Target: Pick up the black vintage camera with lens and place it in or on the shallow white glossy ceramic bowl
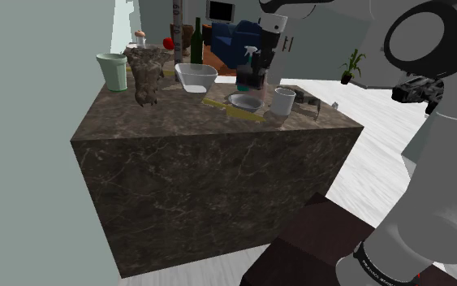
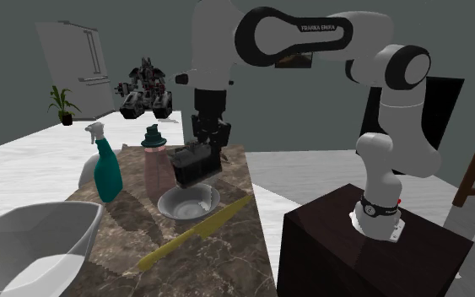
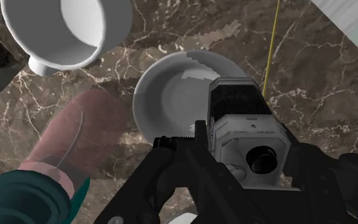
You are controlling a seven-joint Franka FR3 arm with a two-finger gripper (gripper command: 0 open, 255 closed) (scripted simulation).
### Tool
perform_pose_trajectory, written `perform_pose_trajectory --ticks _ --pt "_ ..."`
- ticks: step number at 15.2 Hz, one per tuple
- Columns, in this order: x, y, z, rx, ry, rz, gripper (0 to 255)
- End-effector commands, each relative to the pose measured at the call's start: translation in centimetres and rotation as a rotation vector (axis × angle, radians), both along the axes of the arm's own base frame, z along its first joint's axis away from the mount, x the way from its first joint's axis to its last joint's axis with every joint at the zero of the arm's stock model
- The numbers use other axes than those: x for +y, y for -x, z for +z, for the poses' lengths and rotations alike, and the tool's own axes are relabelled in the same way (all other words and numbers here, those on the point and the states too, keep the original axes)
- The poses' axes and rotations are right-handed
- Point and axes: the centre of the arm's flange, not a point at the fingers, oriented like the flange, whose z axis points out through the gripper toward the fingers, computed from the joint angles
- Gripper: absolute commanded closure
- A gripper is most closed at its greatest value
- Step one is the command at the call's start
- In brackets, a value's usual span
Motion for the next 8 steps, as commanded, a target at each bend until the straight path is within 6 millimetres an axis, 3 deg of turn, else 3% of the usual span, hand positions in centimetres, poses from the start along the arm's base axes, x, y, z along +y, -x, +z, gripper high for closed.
perform_pose_trajectory --ticks 1,8 --pt "-1.4 -1.4 -0.5 -0.001 0.001 0.003 255" --pt "-1.4 -1.4 -4.2 -0.001 0.001 0.003 255"
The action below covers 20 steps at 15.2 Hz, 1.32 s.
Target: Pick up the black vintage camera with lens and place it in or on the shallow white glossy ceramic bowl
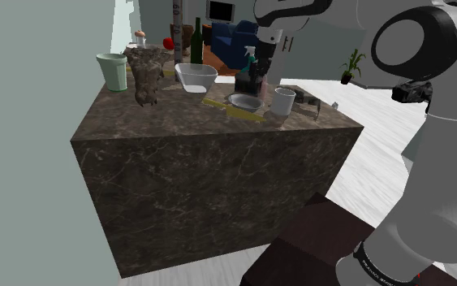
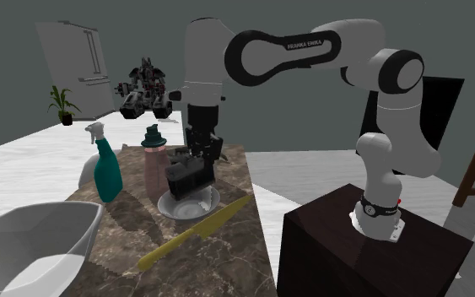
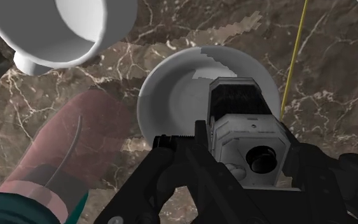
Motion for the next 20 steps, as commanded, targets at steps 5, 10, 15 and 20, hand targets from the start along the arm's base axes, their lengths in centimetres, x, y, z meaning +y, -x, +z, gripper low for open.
perform_pose_trajectory --ticks 5,10,15,20 --pt "0.0 0.1 -3.2 -0.001 0.0 0.0 255" --pt "0.0 0.1 -4.2 -0.001 0.0 0.0 255" --pt "0.0 0.1 -4.2 -0.001 0.0 0.0 255" --pt "0.0 0.1 -4.2 -0.002 0.0 0.0 0"
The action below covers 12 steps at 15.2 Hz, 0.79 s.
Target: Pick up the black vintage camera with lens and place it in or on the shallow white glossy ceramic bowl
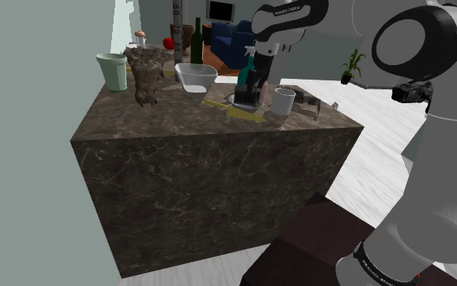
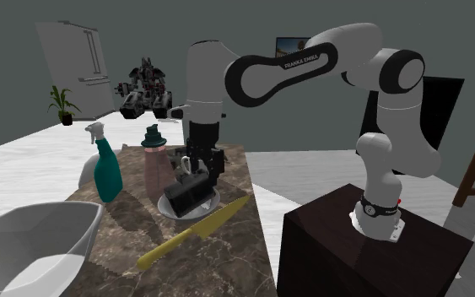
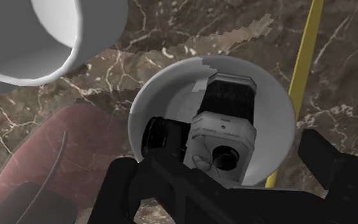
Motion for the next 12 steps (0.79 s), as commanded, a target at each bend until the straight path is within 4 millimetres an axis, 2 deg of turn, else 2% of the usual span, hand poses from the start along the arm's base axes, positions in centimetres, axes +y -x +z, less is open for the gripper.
perform_pose_trajectory --ticks 1,5,12 --pt "0.0 0.0 0.0 0.0 0.0 0.0 0" --pt "-0.1 0.4 5.0 0.0 0.0 0.0 0" --pt "-0.1 0.4 5.0 0.0 0.0 0.0 0"
